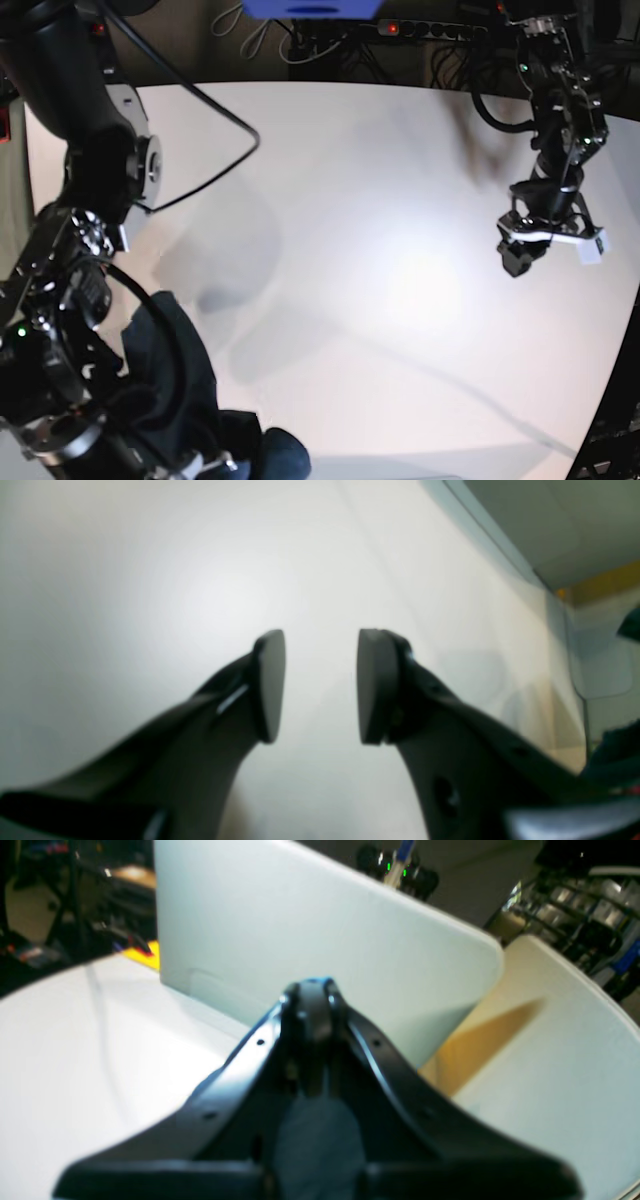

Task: Layout the t-shirt on the table in an organized manner, then fold the t-shirt properly
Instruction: 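Grasp opposite ends of the shirt with both grippers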

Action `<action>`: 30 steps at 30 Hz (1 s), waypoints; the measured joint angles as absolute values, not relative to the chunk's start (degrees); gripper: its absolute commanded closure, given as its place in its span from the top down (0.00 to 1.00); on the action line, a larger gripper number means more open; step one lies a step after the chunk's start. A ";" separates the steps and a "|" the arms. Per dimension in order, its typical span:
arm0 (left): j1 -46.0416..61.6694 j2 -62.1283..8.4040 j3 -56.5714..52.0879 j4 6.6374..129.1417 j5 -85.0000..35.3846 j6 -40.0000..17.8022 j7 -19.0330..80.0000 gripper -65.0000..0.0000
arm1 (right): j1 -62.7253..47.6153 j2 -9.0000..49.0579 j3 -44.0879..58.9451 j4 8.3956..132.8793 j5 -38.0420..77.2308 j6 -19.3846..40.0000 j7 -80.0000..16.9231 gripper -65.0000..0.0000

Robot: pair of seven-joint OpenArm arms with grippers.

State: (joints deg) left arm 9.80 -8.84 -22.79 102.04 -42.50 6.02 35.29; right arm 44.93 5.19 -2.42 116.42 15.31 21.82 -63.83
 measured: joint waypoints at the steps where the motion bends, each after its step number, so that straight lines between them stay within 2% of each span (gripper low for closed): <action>1: 9.82 -8.88 -22.79 102.04 -42.52 6.00 35.35 0.36 | 43.46 4.99 -2.42 116.42 15.44 21.82 -64.10 0.00; 4: 9.98 -10.85 -22.85 102.00 -42.46 6.00 35.40 0.36 | 35.29 4.67 -2.44 116.14 15.09 23.66 -65.39 0.00; 6: 9.82 -11.49 -23.18 102.00 -42.46 6.02 34.92 0.36 | 31.94 3.40 -2.22 115.83 14.41 26.35 -66.67 0.00; 9: 9.85 -12.25 -22.79 102.00 -42.54 6.00 35.53 0.36 | 28.08 0.40 -2.52 116.22 15.16 32.10 -63.72 0.00; 12: 9.85 -13.06 -22.92 102.00 -42.44 6.00 35.07 0.36 | 20.97 -0.64 -7.09 116.33 14.83 34.76 -65.80 0.00; 14: 9.78 -13.15 -23.16 101.41 -42.33 6.00 34.81 0.36 | 16.80 -0.40 -14.63 115.68 14.20 34.96 -67.92 0.07; 17: 8.82 -12.64 -23.00 100.12 -42.28 6.02 35.66 0.36 | 11.77 -0.36 -25.82 115.79 15.38 34.89 -65.60 0.18; 20: 7.73 -12.71 -22.83 99.48 -42.68 5.96 35.11 0.36 | 6.44 -0.56 -32.10 115.77 15.77 35.33 -64.45 0.28; 26: 5.06 -12.51 -22.39 96.05 -42.41 6.00 35.44 0.38 | 5.19 3.46 -32.62 115.77 15.11 35.33 -63.22 0.41; 30: -1.04 -12.53 -17.76 91.85 -42.35 6.07 34.94 0.47 | 5.45 6.79 -28.88 115.72 14.83 35.35 -63.55 0.43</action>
State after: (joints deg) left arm -1.04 -12.53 -17.76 91.85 -42.35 6.07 34.94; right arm 5.45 6.79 -28.88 115.72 14.83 35.35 -63.55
